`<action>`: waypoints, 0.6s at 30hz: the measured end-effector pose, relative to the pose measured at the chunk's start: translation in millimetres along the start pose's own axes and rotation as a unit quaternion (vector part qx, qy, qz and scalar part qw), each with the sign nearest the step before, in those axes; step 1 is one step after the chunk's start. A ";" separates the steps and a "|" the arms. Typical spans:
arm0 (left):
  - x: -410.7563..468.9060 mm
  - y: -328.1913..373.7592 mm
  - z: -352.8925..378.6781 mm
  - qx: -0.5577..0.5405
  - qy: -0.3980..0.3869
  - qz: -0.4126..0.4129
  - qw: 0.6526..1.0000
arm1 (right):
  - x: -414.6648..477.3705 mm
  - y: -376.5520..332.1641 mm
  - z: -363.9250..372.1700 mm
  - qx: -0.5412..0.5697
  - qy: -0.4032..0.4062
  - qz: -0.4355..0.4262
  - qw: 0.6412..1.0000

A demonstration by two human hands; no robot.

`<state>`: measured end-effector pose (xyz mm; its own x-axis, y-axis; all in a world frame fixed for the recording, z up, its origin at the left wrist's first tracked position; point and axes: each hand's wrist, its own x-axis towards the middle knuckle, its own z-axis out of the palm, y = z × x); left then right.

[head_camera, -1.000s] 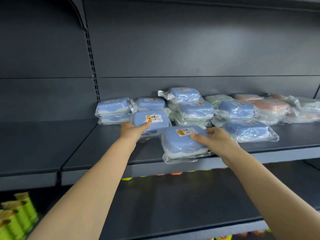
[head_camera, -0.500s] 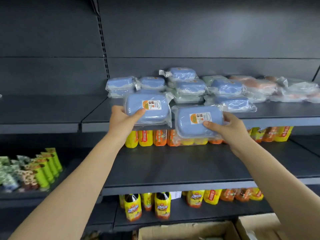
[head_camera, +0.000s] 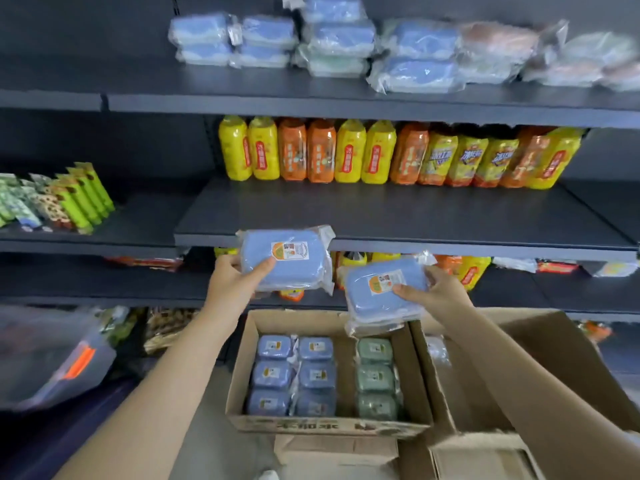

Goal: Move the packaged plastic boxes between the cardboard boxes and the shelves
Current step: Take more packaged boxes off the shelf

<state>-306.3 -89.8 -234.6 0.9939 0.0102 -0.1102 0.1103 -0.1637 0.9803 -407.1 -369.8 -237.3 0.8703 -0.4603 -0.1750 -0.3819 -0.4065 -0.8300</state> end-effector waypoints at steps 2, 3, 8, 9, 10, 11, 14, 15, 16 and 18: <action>-4.7 -30.4 2.4 0.000 0.008 -0.045 0.999 | -3.4 21.9 12.2 -0.004 -0.017 0.035 0.999; -5.0 -44.2 3.5 -0.001 0.013 -0.068 0.998 | -2.0 32.4 19.3 -0.008 -0.024 0.055 0.998; 11.1 -107.1 12.2 -0.040 0.028 -0.176 0.983 | 26.0 72.0 60.1 -0.047 -0.054 0.112 0.991; 16.5 -121.3 14.0 -0.049 0.033 -0.192 0.980 | 33.0 78.2 70.2 -0.062 -0.059 0.128 0.988; 22.6 -135.7 15.7 -0.055 0.037 -0.210 0.975 | 40.2 85.2 80.9 -0.073 -0.058 0.144 0.985; 29.9 -151.9 17.5 -0.062 0.039 -0.227 0.971 | 47.6 92.5 91.8 -0.078 -0.056 0.163 0.982; 55.3 -196.9 23.6 -0.085 0.037 -0.287 0.953 | 73.5 121.4 128.8 -0.077 -0.051 0.222 0.971; 65.4 -212.7 26.0 -0.089 0.040 -0.313 0.945 | 82.7 130.3 141.8 -0.074 -0.054 0.238 0.967; 74.6 -227.1 28.6 -0.092 0.045 -0.339 0.935 | 90.7 138.7 154.4 -0.072 -0.058 0.255 0.963; 93.2 -257.1 35.2 -0.097 0.052 -0.370 0.922 | 107.5 156.5 179.6 -0.072 -0.066 0.278 0.956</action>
<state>-242.3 -81.4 -502.7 0.6395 0.1449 -0.7550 0.7487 0.1056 0.6544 -317.4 -341.2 -481.1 0.5492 -0.5375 -0.6400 -0.8267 -0.2370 -0.5103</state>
